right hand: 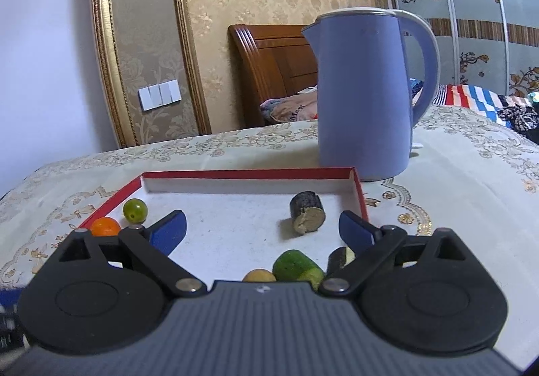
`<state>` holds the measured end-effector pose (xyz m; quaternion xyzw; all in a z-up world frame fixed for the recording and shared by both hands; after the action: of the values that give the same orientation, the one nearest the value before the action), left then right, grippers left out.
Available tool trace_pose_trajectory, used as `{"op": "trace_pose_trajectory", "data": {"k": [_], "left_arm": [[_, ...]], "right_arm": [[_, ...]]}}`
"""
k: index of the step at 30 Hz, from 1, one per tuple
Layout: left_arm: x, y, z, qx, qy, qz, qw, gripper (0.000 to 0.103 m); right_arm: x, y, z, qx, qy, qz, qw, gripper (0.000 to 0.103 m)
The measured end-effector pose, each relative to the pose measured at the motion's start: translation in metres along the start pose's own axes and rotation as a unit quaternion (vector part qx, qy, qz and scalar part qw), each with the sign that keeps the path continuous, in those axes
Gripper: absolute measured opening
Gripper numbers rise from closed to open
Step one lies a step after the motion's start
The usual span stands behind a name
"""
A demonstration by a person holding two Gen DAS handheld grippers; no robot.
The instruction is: Organize fruits
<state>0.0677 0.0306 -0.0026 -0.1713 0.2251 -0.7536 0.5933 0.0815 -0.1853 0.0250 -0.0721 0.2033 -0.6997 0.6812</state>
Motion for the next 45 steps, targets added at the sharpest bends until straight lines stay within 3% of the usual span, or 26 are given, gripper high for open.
{"op": "trace_pose_trajectory", "data": {"k": [6,12,17,24,45], "left_arm": [[-0.007,0.022,0.038,0.013,-0.033,-0.013,0.9993,0.027],[-0.002,0.056,0.067,0.011,-0.042,-0.001,0.9991,0.027],[0.01,0.081,0.073,0.001,-0.024,0.014,0.9996,0.027],[0.024,0.105,0.072,-0.018,0.006,0.03,0.9994,0.027],[0.008,0.064,0.056,0.021,0.006,0.064,0.9977,0.027]], "right_arm": [[0.005,0.002,0.001,-0.012,0.01,-0.006,1.0,0.097],[0.004,-0.001,-0.011,-0.042,0.003,0.002,0.999,0.097],[-0.005,-0.008,-0.016,-0.026,-0.025,-0.004,0.999,0.099],[-0.011,-0.007,-0.019,-0.038,-0.04,0.006,0.998,0.1],[-0.03,-0.014,-0.026,-0.033,-0.078,0.041,0.996,0.101]]}}
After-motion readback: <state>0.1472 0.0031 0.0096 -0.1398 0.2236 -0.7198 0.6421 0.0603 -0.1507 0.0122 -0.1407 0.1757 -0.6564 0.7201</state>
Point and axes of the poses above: each gripper's, at about its wrist camera, not at the fingertips, and y roughly the way its jaws point, x to its right, z to its top, the point moved 2 cm from there along y, roughly the way its jaws point, and after that the axes turned 2 degrees about y, right-handed, at the moved point
